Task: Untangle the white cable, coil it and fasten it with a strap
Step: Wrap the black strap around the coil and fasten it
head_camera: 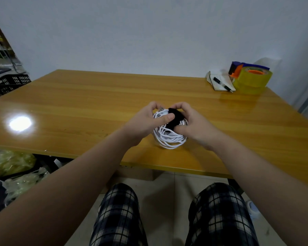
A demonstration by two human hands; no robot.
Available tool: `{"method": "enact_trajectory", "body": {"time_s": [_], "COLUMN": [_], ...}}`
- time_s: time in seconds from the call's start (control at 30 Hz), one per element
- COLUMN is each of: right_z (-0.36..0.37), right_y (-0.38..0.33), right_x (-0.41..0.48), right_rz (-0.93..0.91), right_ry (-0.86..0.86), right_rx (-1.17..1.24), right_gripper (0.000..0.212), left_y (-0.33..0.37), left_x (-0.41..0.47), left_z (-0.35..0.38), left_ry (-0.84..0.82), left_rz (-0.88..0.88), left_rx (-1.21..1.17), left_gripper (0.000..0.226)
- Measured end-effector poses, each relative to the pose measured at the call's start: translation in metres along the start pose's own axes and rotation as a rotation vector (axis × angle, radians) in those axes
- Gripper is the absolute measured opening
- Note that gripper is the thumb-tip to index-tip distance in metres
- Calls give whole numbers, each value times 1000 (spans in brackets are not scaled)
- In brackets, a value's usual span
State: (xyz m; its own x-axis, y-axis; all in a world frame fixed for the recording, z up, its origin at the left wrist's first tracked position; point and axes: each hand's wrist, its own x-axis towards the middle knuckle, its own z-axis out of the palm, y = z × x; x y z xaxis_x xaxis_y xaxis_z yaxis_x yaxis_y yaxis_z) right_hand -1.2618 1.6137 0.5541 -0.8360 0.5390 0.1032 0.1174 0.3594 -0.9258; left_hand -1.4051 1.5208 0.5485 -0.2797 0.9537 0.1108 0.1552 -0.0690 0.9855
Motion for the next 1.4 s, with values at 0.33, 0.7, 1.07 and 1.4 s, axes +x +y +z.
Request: {"method": "enact_trajectory", "body": {"time_s": [0.33, 0.7, 1.07, 1.4], "right_z": [-17, -5, 5, 18], "right_y": [-2, 8, 6, -9], "right_x": [8, 0, -3, 3], "right_rz": [-663, -545, -341, -311], "right_ry": [32, 243, 324, 451], "right_rx": [-919, -234, -240, 246], "right_gripper": [11, 12, 12, 16], "left_y": [-6, 13, 11, 3], "left_x": [1, -6, -2, -1], "left_z": [2, -3, -7, -6], "left_ry": [78, 49, 59, 175], "left_rz": [-55, 127, 119, 61], "left_rx": [-24, 288, 307, 219], "left_gripper": [25, 22, 14, 19]}}
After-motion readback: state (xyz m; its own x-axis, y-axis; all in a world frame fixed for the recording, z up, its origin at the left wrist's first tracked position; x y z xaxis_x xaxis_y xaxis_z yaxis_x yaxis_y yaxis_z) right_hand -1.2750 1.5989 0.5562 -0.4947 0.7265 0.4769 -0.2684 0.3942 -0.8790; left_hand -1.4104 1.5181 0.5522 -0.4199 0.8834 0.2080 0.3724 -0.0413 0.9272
